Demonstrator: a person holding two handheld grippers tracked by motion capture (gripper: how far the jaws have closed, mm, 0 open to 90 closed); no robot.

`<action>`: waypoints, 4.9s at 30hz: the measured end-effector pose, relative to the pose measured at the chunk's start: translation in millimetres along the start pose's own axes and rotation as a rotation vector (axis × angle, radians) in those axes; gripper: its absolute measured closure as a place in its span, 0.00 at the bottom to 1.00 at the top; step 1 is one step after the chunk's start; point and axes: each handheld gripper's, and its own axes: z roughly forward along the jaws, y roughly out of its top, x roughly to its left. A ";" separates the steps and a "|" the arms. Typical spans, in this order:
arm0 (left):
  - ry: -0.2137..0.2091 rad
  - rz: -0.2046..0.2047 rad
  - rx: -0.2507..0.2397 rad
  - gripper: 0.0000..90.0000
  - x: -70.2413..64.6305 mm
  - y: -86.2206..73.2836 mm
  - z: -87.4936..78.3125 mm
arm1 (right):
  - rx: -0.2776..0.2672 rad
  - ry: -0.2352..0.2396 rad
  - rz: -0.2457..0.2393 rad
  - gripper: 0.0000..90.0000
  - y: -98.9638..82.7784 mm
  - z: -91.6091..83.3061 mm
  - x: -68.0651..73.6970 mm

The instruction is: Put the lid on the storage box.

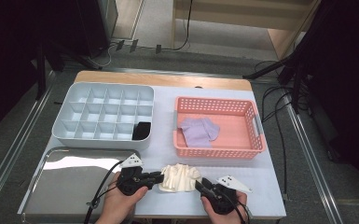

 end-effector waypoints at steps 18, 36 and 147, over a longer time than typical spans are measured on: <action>-0.006 0.007 -0.005 0.93 -1.1 -0.7 0.7 | -0.032 -0.002 -0.025 0.97 7.3 -6.0 -0.2; -0.005 0.010 -0.007 0.94 -3.1 -0.4 2.3 | -0.069 0.055 -0.044 0.97 14.7 -9.5 17.4; 0.022 -0.091 0.001 0.85 5.0 11.2 14.8 | -0.094 0.043 -0.017 0.70 -2.3 12.0 48.7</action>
